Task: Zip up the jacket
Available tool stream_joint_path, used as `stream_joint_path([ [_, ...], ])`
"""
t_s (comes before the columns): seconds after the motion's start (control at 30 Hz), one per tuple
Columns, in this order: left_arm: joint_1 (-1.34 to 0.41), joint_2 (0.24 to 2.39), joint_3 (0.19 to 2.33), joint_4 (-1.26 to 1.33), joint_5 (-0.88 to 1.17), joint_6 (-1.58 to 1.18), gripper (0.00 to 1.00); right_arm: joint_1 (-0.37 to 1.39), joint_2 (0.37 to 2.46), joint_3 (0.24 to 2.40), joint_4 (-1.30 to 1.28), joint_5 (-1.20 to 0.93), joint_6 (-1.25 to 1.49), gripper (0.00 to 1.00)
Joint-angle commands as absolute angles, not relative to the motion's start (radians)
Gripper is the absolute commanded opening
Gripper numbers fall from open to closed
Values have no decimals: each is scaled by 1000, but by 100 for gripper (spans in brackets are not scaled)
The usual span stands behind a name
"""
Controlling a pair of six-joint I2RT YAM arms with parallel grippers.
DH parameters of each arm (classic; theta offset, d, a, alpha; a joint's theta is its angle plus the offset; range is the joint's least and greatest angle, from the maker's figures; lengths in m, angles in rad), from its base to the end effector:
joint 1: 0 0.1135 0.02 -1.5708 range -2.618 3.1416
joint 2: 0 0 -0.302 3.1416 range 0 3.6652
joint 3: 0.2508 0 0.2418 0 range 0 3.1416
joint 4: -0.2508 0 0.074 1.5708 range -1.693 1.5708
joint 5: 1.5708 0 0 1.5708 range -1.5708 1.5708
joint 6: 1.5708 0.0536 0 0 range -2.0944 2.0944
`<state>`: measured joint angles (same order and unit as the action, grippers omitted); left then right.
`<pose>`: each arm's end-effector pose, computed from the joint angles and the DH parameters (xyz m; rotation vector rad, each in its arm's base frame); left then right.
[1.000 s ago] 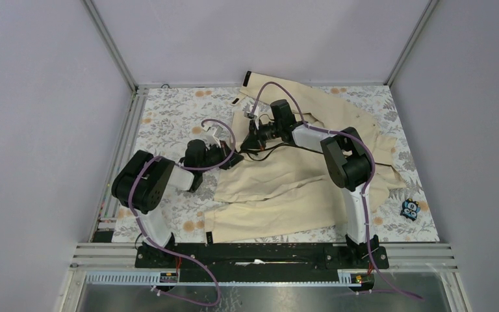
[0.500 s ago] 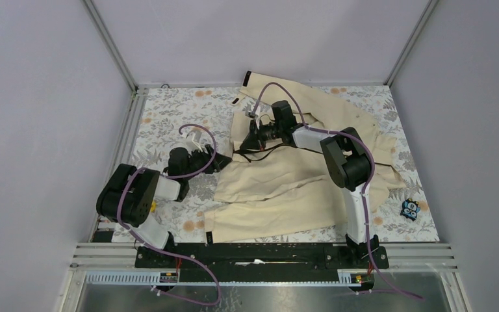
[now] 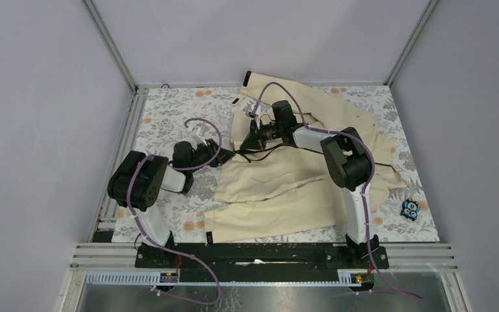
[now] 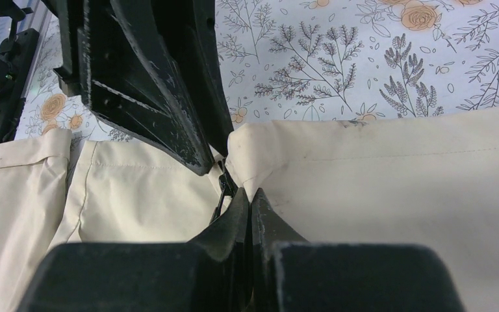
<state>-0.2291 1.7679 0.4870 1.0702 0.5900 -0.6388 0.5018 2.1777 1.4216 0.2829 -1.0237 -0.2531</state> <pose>0.3044 -0.1016 0.1776 0.0684 1.8922 -1.1322 0.4115 0.2780 0.1981 -1.2947 1.5114 1.1919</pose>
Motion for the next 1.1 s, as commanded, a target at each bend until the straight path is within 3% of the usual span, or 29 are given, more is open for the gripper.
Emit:
stream_joint_path([
  [0.0,-225,1808,518,1175,647,-646,25,499,2129,1430,327,-1065,-241,0],
  [0.33,-228,1865,523,1243,684,-681,9,500,2134,1432,328,-1066,-236,0],
  [0.43,-236,1895,543,1266,709,-695,0,500,2135,1434,325,-1066,-238,0],
  [0.67,-248,1961,541,1425,741,-738,0,505,2141,1442,305,-1057,-251,0],
  [1.07,-302,1939,536,1404,642,-683,0,523,2137,1440,320,-1043,-245,0],
])
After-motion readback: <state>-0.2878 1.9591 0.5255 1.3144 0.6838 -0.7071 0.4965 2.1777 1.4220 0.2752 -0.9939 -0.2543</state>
